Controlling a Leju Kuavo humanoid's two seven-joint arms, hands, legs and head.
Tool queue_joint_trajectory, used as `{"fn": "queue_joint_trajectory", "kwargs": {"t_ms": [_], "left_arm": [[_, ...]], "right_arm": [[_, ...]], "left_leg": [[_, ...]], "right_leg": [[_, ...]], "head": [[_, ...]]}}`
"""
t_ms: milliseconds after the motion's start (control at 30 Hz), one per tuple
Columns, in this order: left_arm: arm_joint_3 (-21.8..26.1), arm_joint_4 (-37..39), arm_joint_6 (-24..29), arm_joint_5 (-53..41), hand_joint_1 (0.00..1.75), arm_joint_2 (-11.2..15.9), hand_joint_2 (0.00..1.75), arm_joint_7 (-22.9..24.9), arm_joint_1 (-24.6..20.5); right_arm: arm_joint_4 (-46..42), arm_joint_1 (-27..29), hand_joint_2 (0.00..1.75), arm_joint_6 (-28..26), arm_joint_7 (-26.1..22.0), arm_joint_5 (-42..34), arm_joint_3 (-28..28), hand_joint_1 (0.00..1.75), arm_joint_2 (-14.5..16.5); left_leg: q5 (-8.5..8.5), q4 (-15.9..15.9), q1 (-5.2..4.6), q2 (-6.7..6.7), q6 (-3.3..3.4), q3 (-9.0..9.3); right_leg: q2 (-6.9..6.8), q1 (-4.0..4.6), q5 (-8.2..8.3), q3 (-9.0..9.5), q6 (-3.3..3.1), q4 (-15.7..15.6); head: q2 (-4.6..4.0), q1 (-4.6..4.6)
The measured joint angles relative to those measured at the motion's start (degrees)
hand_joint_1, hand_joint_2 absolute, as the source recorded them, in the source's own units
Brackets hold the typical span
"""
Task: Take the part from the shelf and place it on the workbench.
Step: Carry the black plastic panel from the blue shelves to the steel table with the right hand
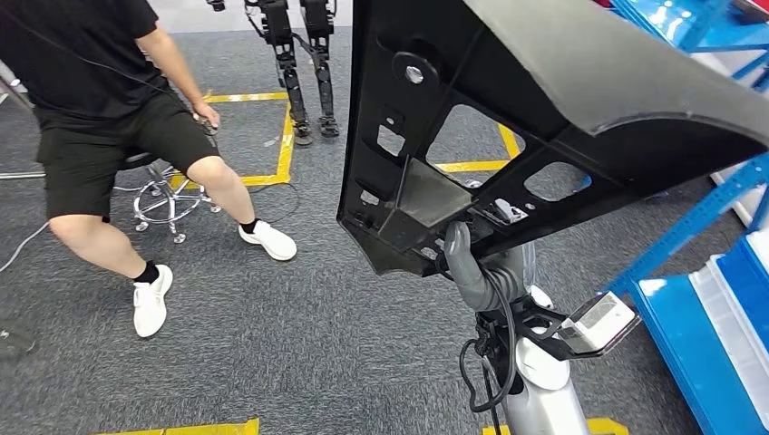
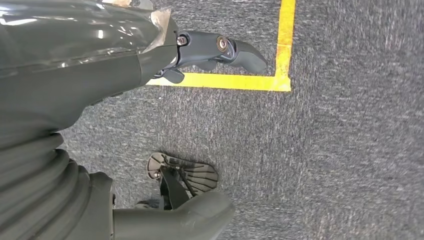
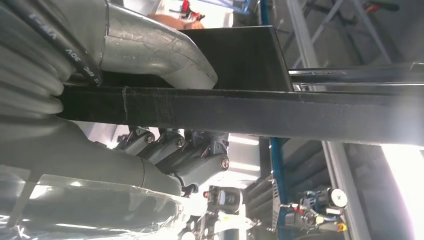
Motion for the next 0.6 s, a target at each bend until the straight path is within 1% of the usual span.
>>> {"fn": "queue_joint_trajectory", "kwargs": {"t_ms": [33,67,100,133,167,200,233,267,300,333,367,400,433,467,500,533,567,600], "left_arm": [[0.0,0.01,0.0,-0.02,0.0,-0.03,1.75,0.04,0.0],[0.0,0.02,0.01,-0.04,0.0,-0.06,1.75,0.09,0.06],[0.0,0.03,0.02,-0.04,0.0,-0.09,1.75,0.14,0.18],[0.01,0.04,0.02,-0.05,0.0,-0.1,1.75,0.16,0.33],[0.01,0.05,0.03,-0.07,0.0,-0.17,1.75,0.17,0.47],[0.0,0.05,0.03,-0.09,0.0,-0.24,1.75,0.19,0.54],[0.0,0.06,0.04,-0.13,0.0,-0.3,1.75,0.24,0.5],[-0.01,0.07,0.06,-0.19,0.0,-0.38,1.75,0.3,0.43],[-0.02,0.07,0.08,-0.27,0.0,-0.42,1.75,0.39,0.36],[-0.02,0.07,0.11,-0.36,0.0,-0.44,1.75,0.5,0.34],[-0.02,0.07,0.18,-0.43,0.0,-0.47,1.75,0.6,0.37],[-0.02,0.07,0.28,-0.49,0.0,-0.49,1.75,0.7,0.41],[-0.02,0.07,0.39,-0.52,0.0,-0.5,1.75,0.79,0.43],[-0.02,0.05,0.48,-0.54,0.0,-0.5,1.75,0.84,0.39],[-0.02,0.04,0.53,-0.56,0.0,-0.5,1.75,0.85,0.29],[-0.03,0.03,0.53,-0.58,0.0,-0.52,1.75,0.84,0.15],[-0.03,0.02,0.53,-0.61,0.0,-0.54,1.75,0.81,0.03],[-0.03,0.02,0.53,-0.65,0.0,-0.54,1.75,0.79,-0.05]], "right_arm": [[-0.01,0.06,1.75,0.0,-0.05,0.1,-0.13,1.75,-0.02],[-0.02,0.11,1.75,0.0,-0.07,0.16,-0.25,1.75,-0.03],[-0.03,0.15,1.75,0.0,-0.09,0.2,-0.36,1.75,-0.04],[-0.04,0.15,1.75,0.0,-0.09,0.21,-0.46,1.75,-0.04],[-0.06,0.13,1.75,0.01,-0.09,0.21,-0.54,1.75,0.0],[-0.08,0.11,1.75,0.03,-0.1,0.21,-0.62,1.75,0.05],[-0.1,0.1,1.75,0.06,-0.1,0.2,-0.68,1.75,0.1],[-0.11,0.11,1.75,0.1,-0.1,0.19,-0.73,1.75,0.14],[-0.11,0.14,1.75,0.15,-0.1,0.17,-0.78,1.75,0.15],[-0.11,0.16,1.75,0.21,-0.1,0.15,-0.8,1.75,0.14],[-0.1,0.19,1.75,0.3,-0.1,0.14,-0.82,1.75,0.14],[-0.1,0.2,1.75,0.39,-0.1,0.11,-0.82,1.75,0.14],[-0.1,0.19,1.75,0.47,-0.1,0.09,-0.83,1.75,0.14],[-0.11,0.17,1.75,0.52,-0.1,0.06,-0.83,1.75,0.14],[-0.13,0.16,1.75,0.54,-0.1,0.03,-0.85,1.75,0.14],[-0.14,0.16,1.75,0.55,-0.1,0.01,-0.87,1.75,0.13],[-0.14,0.16,1.75,0.57,-0.1,-0.02,-0.9,1.75,0.12],[-0.14,0.17,1.75,0.58,-0.1,-0.03,-0.92,1.75,0.11]], "left_leg": [[-0.14,0.28,-0.03,-0.51,-0.39,-0.25],[-0.19,0.47,-0.01,-0.94,-0.8,-0.55],[-0.16,0.48,0.07,-1.31,-1.16,-0.77],[-0.14,0.48,0.27,-1.49,-1.45,-0.95],[-0.4,0.86,0.35,-0.83,-1.69,-1.17],[-1.28,2.19,0.37,0.51,-1.91,-1.8],[-2.75,4.71,0.38,2.18,-2.11,-2.96],[-4.62,8.35,0.35,3.91,-2.3,-4.72],[-6.42,12.41,0.42,4.86,-2.45,-6.76],[-7.52,15.66,0.49,5.24,-2.52,-8.42],[-7.65,17.17,0.52,5.39,-2.5,-9.24],[-6.68,16.22,0.52,5.54,-2.37,-8.8],[-4.96,13.06,0.46,5.95,-2.12,-7.16],[-3.22,8.74,0.28,7.06,-1.73,-4.84],[-1.94,4.98,0.03,8.08,-1.4,-2.8],[-1.26,2.43,-0.27,8.86,-1.06,-1.45],[-1.14,1.28,-0.57,9.2,-0.8,-0.9],[-1.16,1.15,-0.77,8.68,-0.62,-0.96]], "right_leg": [[0.67,-0.12,0.86,0.95,-0.15,-2.29],[1.04,-0.1,1.19,1.3,-0.6,-3.23],[0.59,0.09,1.3,1.32,-1.18,-3.23],[0.15,0.02,1.44,1.34,-1.67,-3.31],[-0.32,-0.05,1.56,1.42,-2.1,-3.44],[-0.89,-0.1,1.65,1.51,-2.56,-3.58],[-1.5,-0.09,1.68,1.58,-2.99,-3.71],[-2.15,0.18,1.61,1.61,-3.3,-3.72],[-2.86,0.44,1.55,1.59,-3.55,-3.72],[-3.56,0.66,1.48,1.58,-3.66,-3.72],[-4.26,0.85,1.41,1.58,-3.75,-3.71],[-4.9,0.99,1.35,1.61,-3.83,-3.71],[-5.5,1.12,1.28,1.66,-3.87,-3.71],[-6.04,1.24,1.21,1.76,-3.87,-3.72],[-6.54,1.46,1.1,1.84,-3.77,-3.72],[-6.97,1.59,0.99,1.91,-3.62,-3.74],[-7.42,1.67,0.88,1.98,-3.41,-3.76],[-7.91,1.7,0.79,2.07,-3.15,-3.85]], "head": [[0.0,0.02],[0.0,0.02],[0.0,0.0],[0.0,-0.01],[0.0,-0.04],[0.0,-0.19],[0.0,-0.34],[0.0,-0.48],[0.0,-0.61],[0.0,-0.6],[0.0,-0.61],[0.0,-0.61],[0.0,-0.61],[0.0,-0.62],[0.0,-0.57],[0.0,-0.55],[0.0,-0.5],[0.0,-0.46]]}}
